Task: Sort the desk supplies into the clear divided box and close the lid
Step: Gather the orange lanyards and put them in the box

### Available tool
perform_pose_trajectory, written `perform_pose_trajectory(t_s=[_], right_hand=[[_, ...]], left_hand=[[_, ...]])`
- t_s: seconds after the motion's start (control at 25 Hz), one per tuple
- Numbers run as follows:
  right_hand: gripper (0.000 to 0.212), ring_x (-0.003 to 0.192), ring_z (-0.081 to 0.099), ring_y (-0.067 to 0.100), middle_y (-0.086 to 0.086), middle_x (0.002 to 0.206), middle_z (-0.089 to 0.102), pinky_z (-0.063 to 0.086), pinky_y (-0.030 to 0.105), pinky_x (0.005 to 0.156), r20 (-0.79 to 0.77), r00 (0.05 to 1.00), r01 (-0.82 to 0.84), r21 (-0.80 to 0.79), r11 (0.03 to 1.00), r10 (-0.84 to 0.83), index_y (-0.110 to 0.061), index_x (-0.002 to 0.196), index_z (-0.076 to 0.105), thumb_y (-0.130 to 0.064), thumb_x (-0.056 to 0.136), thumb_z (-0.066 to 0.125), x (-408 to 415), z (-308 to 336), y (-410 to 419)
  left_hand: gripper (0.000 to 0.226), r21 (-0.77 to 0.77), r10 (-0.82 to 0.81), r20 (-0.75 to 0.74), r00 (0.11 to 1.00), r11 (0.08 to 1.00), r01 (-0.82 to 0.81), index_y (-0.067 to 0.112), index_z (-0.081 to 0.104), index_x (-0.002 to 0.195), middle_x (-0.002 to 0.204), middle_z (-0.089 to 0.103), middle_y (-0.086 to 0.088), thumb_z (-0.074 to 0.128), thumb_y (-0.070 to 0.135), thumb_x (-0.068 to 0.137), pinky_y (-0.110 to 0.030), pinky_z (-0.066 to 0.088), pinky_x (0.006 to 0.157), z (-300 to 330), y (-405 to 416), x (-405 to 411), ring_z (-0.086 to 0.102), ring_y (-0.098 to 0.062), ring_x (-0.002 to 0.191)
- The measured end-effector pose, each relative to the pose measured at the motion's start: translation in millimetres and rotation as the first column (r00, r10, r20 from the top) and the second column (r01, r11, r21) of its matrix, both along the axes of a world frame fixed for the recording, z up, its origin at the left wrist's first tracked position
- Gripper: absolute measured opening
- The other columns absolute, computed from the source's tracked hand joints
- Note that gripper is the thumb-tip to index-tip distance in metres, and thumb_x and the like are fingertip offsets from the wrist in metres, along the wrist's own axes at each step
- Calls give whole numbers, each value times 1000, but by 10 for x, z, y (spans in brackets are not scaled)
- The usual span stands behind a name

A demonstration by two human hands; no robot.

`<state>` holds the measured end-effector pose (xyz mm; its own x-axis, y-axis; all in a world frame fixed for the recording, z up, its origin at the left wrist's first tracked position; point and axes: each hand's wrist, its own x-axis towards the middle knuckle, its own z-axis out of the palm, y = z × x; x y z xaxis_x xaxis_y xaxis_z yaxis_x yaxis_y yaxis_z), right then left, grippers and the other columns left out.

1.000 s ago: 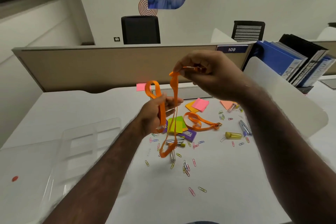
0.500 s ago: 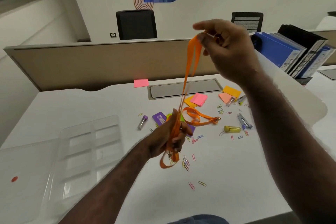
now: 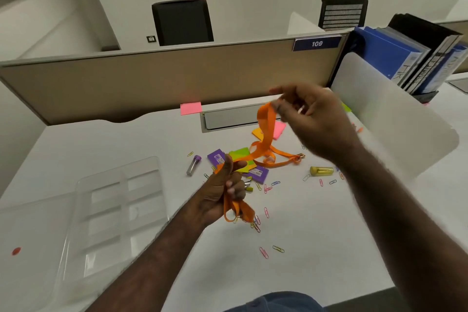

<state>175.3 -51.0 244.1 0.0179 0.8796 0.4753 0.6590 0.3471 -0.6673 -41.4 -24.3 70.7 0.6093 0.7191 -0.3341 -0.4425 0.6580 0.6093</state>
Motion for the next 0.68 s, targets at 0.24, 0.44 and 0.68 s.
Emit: perform_pose_trajectory(t_s=[0.24,0.44,0.68], right_hand=[[17,94,63,-4,-24,94,67,49,6,74,-51,995,-97,-270,958,86,-34,110,69,-27,94,71,-246,-884,-375],[17,85,63,4,-17,95,68,57,24,74,94,974,-147,-440,886,208,-40,103,58,-36,91,69,-243,-1389,-509],[20,88,67,1,-16,101,73,56,17,73,5,945,-270,-559,784,328,-36,107,66,-37,89,75,32,-1565,-222]], left_hand=[[67,-185,-40,60,997,981,50,7,69,130,138,64,-22,57,63,95,-52,54,102,18,-11,259,64,-39,125],[57,-176,-93,-44,995,981,84,10,56,144,145,58,-20,74,32,95,-56,41,115,-47,47,405,58,-38,133],[35,-245,22,-221,975,966,-78,-1,75,117,121,73,-22,76,4,82,-49,62,86,-138,172,386,74,-34,107]])
